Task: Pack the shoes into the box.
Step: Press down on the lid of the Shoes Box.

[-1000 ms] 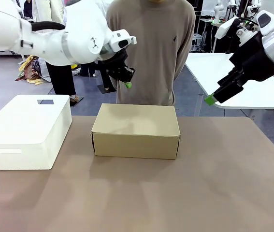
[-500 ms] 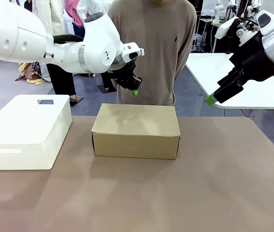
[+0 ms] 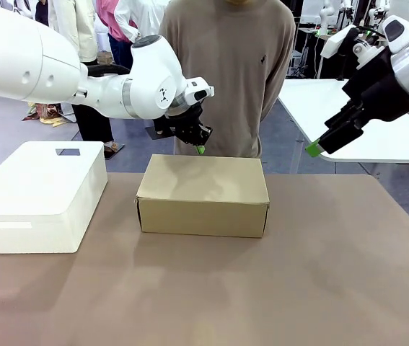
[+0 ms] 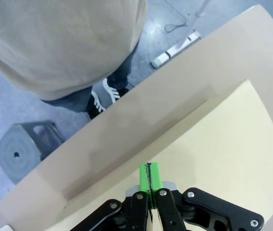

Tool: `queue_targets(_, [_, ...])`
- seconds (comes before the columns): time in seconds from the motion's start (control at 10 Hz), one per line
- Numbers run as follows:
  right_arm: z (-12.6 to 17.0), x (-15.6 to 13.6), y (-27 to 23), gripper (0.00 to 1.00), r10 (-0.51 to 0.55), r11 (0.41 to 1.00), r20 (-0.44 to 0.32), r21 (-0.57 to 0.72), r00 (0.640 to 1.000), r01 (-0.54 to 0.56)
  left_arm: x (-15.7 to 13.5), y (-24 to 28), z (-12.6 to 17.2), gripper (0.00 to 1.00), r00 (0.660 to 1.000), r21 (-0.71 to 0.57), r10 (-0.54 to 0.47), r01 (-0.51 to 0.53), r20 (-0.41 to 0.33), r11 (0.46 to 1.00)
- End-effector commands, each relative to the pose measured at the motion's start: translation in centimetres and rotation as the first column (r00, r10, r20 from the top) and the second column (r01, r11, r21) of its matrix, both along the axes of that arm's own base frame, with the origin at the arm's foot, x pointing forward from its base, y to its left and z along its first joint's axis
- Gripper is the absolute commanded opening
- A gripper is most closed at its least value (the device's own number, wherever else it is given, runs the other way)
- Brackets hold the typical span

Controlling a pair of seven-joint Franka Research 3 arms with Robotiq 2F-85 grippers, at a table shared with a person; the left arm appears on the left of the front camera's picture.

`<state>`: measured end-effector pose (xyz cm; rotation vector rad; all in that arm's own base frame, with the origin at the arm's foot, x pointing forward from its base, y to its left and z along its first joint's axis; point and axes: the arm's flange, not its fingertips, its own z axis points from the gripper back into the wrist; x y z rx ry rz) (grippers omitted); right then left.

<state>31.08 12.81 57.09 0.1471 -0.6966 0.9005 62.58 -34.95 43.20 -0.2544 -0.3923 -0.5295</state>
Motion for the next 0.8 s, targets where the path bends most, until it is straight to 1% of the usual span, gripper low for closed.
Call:
queue_targets(0.0, [-0.1, -0.1, 0.1, 1.00, -0.021, 1.000, -0.007, -0.004, 1.000, 0.021, 0.5, -0.2, -0.2, 0.00, 0.999, -0.001, 0.013, -0.013, -0.053, 1.000])
queue_targets(0.4, [-0.1, -0.1, 0.1, 1.00, -0.021, 1.000, -0.007, -0.004, 1.000, 0.021, 0.8, -0.2, -1.8, 0.00, 0.995, 0.005, 0.019, -0.019, -0.100, 1.000])
queue_targets(0.5, [-0.1, -0.1, 0.1, 1.00, -0.021, 1.000, -0.007, -0.004, 1.000, 0.021, 0.6, -0.1, -1.3, 0.00, 0.995, -0.001, 0.023, -0.023, -0.096, 1.000])
queue_targets(0.7, [-0.1, -0.1, 0.1, 1.00, -0.021, 1.000, -0.007, -0.004, 1.000, 0.021, -0.2, 0.3, 1.5, 0.00, 0.999, 0.018, 0.036, -0.036, -0.034, 0.999])
